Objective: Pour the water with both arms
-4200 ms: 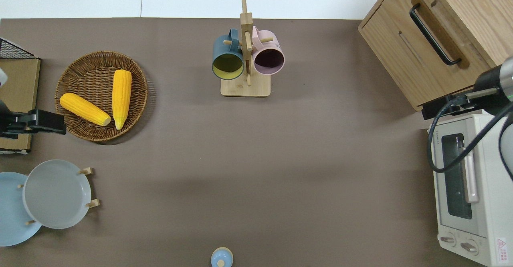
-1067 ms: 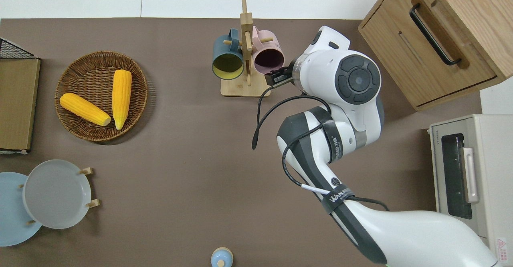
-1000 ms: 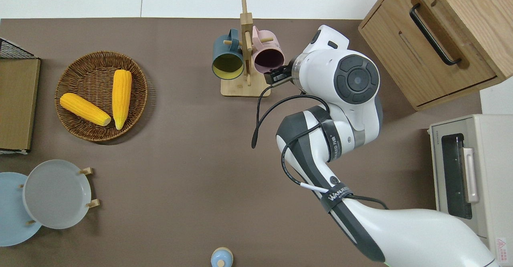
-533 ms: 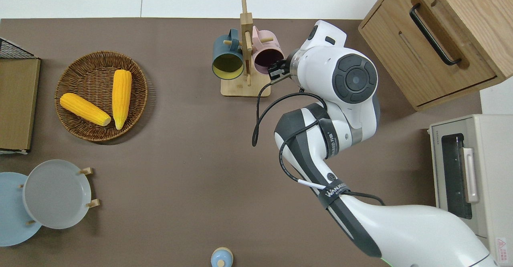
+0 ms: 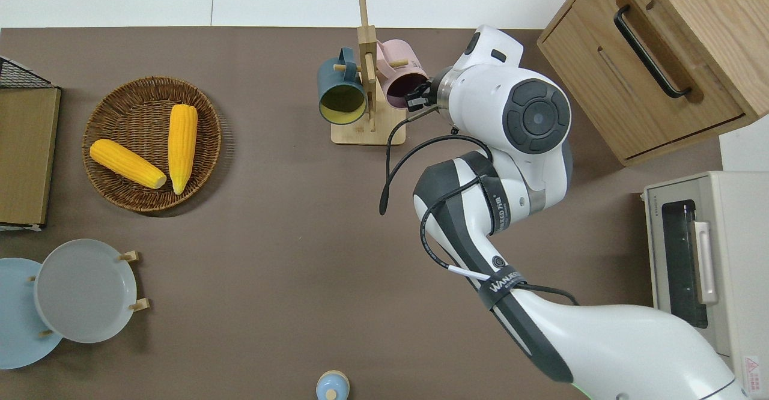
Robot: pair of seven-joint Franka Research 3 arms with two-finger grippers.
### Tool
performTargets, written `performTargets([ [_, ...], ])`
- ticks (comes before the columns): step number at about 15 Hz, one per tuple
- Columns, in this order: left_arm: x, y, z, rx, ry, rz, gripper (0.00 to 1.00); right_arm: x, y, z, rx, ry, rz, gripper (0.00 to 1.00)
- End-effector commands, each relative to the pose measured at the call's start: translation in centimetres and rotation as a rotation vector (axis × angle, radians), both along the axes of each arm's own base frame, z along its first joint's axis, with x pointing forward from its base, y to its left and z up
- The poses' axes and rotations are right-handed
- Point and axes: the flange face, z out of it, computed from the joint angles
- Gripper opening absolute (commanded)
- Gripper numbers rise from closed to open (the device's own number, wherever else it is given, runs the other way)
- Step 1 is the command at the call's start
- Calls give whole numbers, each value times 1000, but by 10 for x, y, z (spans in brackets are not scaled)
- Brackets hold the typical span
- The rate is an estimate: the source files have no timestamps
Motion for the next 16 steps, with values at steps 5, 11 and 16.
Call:
performTargets([
  [5,6,-9,-16,15,-24,4,998,7,-11,-4,-1,5,-6,0],
  [11,9,-12,-24,11,-16,-1,561,8,-13,-5,-5,10,-15,81],
  [16,13,-13,-2,-4,-36,33,0,10,-14,4,8,-5,-20,0],
])
